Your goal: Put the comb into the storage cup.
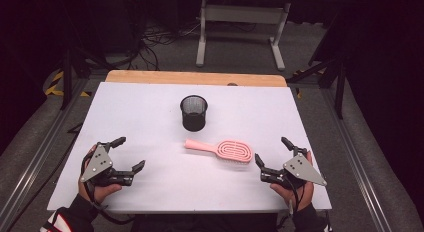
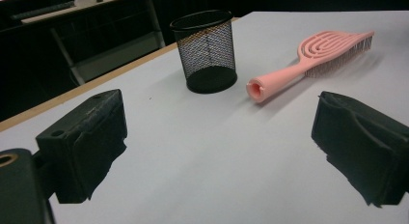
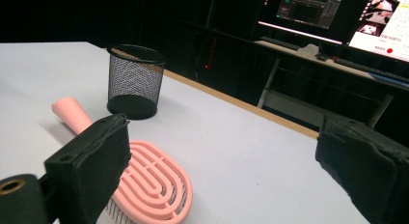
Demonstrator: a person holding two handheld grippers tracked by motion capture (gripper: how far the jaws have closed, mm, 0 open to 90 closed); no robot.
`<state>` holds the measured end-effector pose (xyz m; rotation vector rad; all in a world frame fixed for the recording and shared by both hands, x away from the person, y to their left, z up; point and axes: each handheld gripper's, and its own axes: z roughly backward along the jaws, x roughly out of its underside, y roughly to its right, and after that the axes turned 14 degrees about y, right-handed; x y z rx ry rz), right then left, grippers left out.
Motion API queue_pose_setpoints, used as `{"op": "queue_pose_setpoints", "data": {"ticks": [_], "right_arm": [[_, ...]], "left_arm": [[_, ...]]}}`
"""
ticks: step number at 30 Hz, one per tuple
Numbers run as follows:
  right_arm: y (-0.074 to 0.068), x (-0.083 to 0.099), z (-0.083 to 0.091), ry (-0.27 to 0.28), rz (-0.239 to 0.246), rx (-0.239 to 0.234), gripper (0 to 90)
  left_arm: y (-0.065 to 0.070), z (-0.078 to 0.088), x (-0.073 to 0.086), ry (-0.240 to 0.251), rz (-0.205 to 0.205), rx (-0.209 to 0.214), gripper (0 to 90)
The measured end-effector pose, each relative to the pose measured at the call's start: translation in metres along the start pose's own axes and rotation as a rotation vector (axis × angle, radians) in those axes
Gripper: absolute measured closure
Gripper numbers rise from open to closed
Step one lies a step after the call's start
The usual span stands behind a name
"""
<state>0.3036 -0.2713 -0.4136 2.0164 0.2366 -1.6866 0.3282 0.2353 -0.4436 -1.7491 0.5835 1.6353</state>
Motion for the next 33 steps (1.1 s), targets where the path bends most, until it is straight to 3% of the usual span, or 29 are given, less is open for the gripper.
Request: {"op": "queue_pose_setpoints", "data": {"ticks": [7, 11, 13, 25, 33], "right_arm": [[-0.002, 0.004, -0.004, -0.015, 0.013, 0.001, 10.6], [-0.001, 0.005, -0.007, -0.016, -0.012, -0.003, 11.0], [0.0, 0.004, -0.008, -0.015, -0.019, 0.0, 11.8], [-0.004, -0.001, -0.02, -0.041, -0.092, -0.038, 25.1], [-0.012, -0.005, -0.027, -0.049, -0.094, -0.052, 32.5]], "left_arm": [[0.001, 0.001, 0.001, -0.004, 0.011, 0.01, 7.3], [0.001, 0.002, 0.001, 0.001, 0.004, 0.012, 7.1], [-0.001, 0.002, 0.002, 0.007, 0.022, 0.018, 7.0], [-0.002, 0.003, 0.002, 0.002, 0.025, 0.027, 7.3], [-0.002, 0.004, 0.002, 0.009, 0.036, 0.021, 7.6]]}}
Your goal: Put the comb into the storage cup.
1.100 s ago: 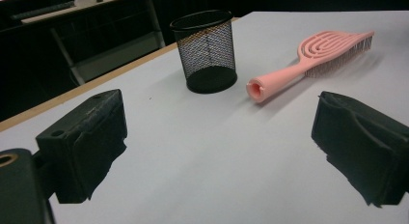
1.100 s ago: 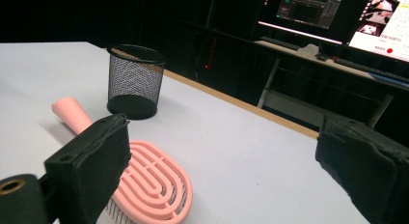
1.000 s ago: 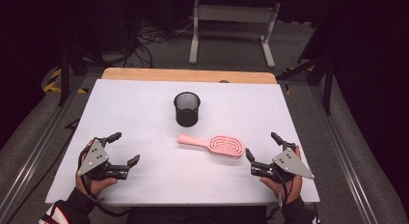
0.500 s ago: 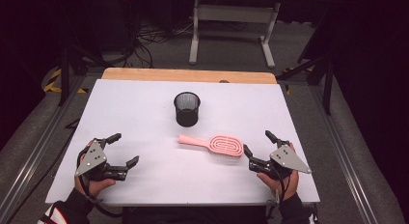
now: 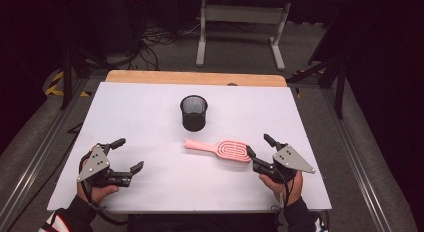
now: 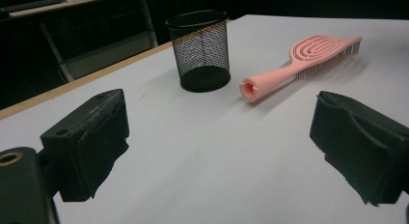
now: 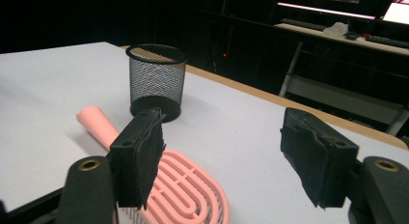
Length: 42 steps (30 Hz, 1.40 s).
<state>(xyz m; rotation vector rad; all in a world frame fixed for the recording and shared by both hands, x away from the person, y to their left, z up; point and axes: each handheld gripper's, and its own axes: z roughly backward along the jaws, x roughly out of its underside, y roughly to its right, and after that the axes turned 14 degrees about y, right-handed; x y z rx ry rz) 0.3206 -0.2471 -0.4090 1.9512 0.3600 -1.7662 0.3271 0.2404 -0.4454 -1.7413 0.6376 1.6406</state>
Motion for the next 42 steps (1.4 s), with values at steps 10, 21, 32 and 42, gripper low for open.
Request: {"op": "queue_pose_setpoints", "data": {"ticks": [10, 21, 32, 42], "right_arm": [[-0.003, -0.002, -0.004, -0.019, 0.002, -0.034, 53.7], [-0.012, -0.006, -0.018, -0.061, -0.006, -0.118, 86.5], [-0.024, -0.01, -0.04, -0.106, 0.004, -0.166, 90.0], [-0.049, -0.005, -0.086, -0.262, 0.058, -0.233, 90.0]], "left_arm": [[0.0, 0.0, 0.0, 0.0, -0.001, -0.002, 7.7], [-0.001, 0.0, 0.0, -0.001, -0.004, -0.006, 7.7], [-0.001, 0.001, -0.001, 0.004, 0.004, -0.008, 7.9], [-0.002, 0.002, -0.001, 0.0, 0.002, -0.01, 8.0]]}}
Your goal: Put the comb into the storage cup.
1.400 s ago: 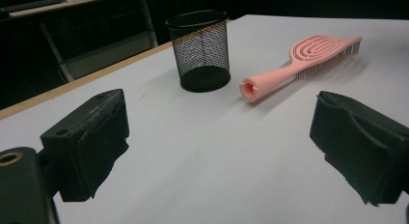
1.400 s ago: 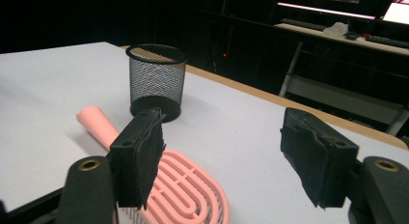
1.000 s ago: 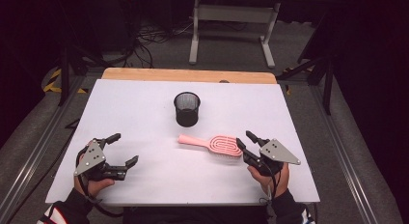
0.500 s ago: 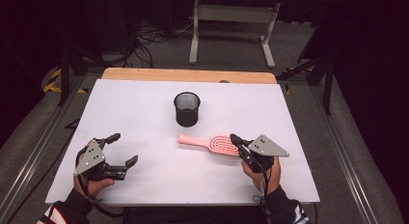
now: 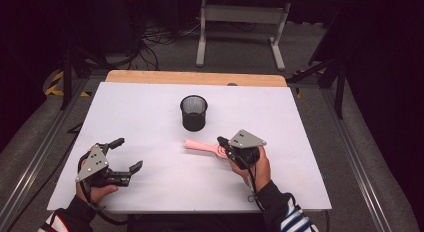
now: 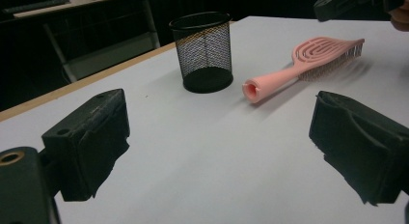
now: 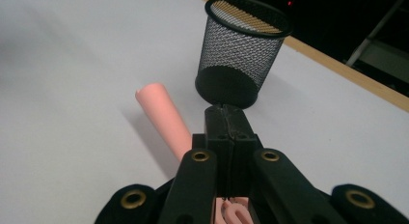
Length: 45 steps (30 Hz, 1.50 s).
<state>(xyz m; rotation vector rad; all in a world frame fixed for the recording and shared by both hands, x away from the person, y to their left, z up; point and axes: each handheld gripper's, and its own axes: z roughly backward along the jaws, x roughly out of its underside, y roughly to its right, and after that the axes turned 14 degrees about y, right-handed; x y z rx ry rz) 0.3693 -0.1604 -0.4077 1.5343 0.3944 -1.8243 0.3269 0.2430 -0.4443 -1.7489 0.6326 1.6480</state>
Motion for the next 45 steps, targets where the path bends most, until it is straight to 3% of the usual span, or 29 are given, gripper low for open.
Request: {"op": "queue_pose_setpoints", "data": {"ticks": [3, 9, 14, 19, 26, 31, 37, 45], "right_arm": [[-0.006, -0.005, -0.013, -0.062, 0.049, 0.006, 90.0], [-0.015, -0.015, -0.044, -0.174, 0.041, -0.04, 90.0], [-0.023, -0.016, -0.067, -0.248, 0.043, -0.068, 90.0], [-0.023, -0.018, -0.084, -0.283, 0.034, -0.062, 90.0], [-0.024, -0.014, -0.104, -0.342, 0.067, -0.037, 90.0], [-0.024, -0.013, -0.111, -0.397, 0.074, -0.035, 90.0], [-0.027, -0.014, -0.111, -0.438, 0.084, -0.078, 90.0], [-0.033, -0.009, -0.105, -0.446, 0.082, -0.117, 90.0]], "left_arm": [[-0.001, 0.0, 0.0, -0.003, -0.001, -0.003, 8.0], [-0.001, 0.0, -0.001, -0.001, -0.015, 0.002, 8.0], [-0.001, 0.001, -0.001, 0.01, 0.0, 0.003, 8.0], [0.0, 0.001, -0.002, 0.013, -0.003, 0.007, 8.4], [0.0, 0.0, -0.001, 0.004, -0.002, 0.006, 8.5], [0.001, -0.001, 0.0, 0.002, 0.004, -0.002, 9.9], [0.001, -0.002, 0.0, -0.015, 0.003, -0.009, 10.2], [0.002, -0.004, 0.001, -0.03, 0.006, -0.018, 11.3]]}}
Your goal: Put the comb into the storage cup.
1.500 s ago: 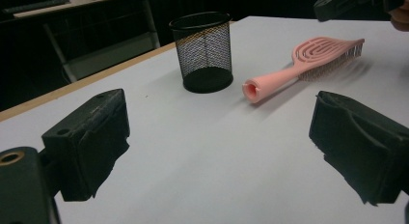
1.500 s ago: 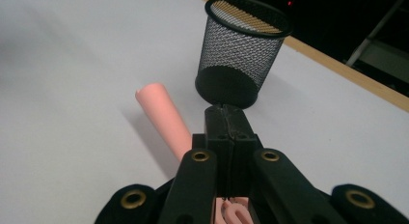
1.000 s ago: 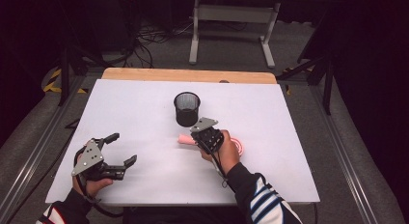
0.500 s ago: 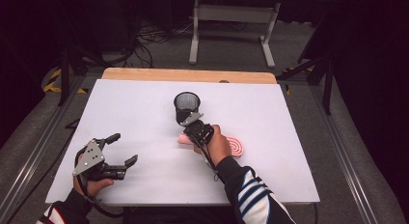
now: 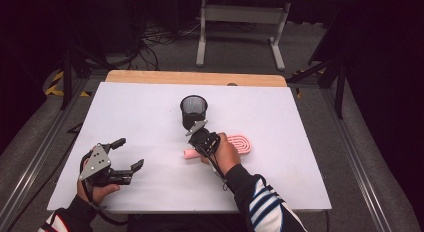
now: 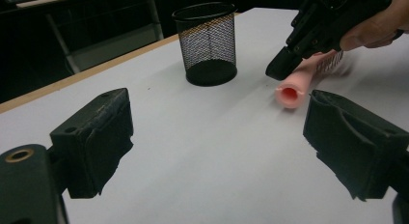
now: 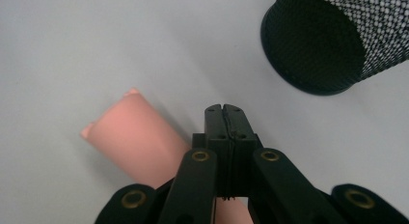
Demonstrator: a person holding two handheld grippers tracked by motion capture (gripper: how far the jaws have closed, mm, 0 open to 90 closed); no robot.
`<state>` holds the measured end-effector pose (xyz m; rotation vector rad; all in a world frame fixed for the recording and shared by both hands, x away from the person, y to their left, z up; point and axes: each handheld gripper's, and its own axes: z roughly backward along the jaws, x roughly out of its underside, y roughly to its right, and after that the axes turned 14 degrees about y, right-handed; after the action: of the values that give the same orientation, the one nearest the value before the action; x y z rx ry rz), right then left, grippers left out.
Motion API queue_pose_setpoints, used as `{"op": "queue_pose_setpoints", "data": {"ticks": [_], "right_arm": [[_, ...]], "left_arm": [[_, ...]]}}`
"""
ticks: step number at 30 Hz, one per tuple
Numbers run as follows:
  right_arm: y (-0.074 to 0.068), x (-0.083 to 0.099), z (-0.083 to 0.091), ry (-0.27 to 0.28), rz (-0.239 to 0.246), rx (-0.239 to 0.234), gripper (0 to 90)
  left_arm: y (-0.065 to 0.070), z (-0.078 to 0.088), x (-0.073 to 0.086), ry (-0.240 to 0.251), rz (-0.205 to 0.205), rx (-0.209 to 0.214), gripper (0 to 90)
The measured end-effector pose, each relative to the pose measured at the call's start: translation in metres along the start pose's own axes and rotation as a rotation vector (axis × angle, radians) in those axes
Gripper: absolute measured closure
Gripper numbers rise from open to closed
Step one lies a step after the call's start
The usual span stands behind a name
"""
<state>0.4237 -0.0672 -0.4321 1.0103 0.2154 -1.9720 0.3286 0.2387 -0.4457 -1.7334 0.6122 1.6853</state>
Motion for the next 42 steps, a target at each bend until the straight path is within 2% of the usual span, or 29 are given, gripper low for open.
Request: {"op": "queue_pose_setpoints", "data": {"ticks": [6, 16, 22, 30, 35, 42], "right_arm": [[-0.005, 0.007, 0.009, 0.016, -0.003, -0.013, 90.0], [-0.017, 0.019, 0.023, 0.021, 0.01, -0.079, 90.0], [-0.022, 0.029, 0.037, 0.031, 0.014, -0.099, 90.0], [-0.021, 0.048, 0.057, 0.053, 0.001, -0.123, 90.0], [-0.019, 0.058, 0.067, 0.06, -0.009, -0.143, 90.0], [-0.014, 0.069, 0.075, 0.071, -0.035, -0.141, 90.0]], "left_arm": [[0.0, -0.001, 0.0, -0.004, -0.003, -0.001, 10.9], [0.0, -0.001, 0.0, -0.007, -0.003, -0.003, 10.9], [0.001, -0.001, 0.0, -0.009, 0.001, -0.004, 10.8], [0.001, -0.002, 0.001, -0.016, -0.01, -0.003, 10.8], [0.002, -0.003, 0.001, -0.018, 0.002, -0.002, 10.8], [0.002, -0.003, 0.002, -0.023, 0.002, -0.001, 10.6]]}}
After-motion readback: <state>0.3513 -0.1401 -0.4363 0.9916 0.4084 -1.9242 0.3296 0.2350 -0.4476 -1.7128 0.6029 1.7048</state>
